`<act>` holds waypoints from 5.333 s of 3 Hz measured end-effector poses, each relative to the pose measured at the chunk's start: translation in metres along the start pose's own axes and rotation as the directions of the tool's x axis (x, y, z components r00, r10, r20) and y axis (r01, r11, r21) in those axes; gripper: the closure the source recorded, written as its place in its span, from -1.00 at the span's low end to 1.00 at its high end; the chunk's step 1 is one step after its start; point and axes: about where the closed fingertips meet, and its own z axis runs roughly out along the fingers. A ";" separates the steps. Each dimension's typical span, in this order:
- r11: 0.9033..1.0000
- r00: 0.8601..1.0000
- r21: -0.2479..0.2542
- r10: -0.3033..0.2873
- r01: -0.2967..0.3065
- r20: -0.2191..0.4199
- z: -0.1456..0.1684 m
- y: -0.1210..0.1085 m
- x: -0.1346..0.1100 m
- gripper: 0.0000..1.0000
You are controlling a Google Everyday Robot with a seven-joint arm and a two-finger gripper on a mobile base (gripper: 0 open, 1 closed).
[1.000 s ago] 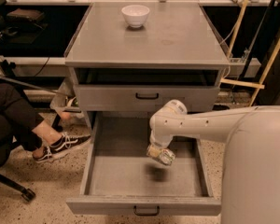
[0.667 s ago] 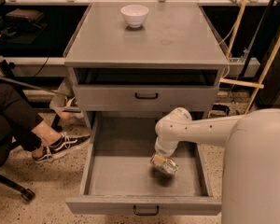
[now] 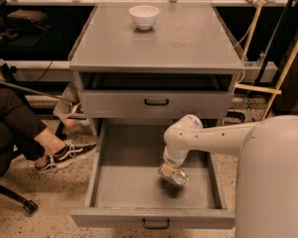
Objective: Place 7up can into middle drawer
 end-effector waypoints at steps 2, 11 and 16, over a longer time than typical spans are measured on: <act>1.000 1.000 0.000 0.000 0.000 0.000 0.000 0.000 0.000 -0.77; 0.951 0.989 0.304 -0.009 0.053 -0.145 -0.218 0.030 -0.039 -1.00; 0.846 0.939 0.513 0.279 -0.142 -0.200 -0.545 0.015 0.093 -1.00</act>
Offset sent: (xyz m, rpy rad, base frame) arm 0.0000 0.0000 0.0000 0.0000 0.0000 0.0000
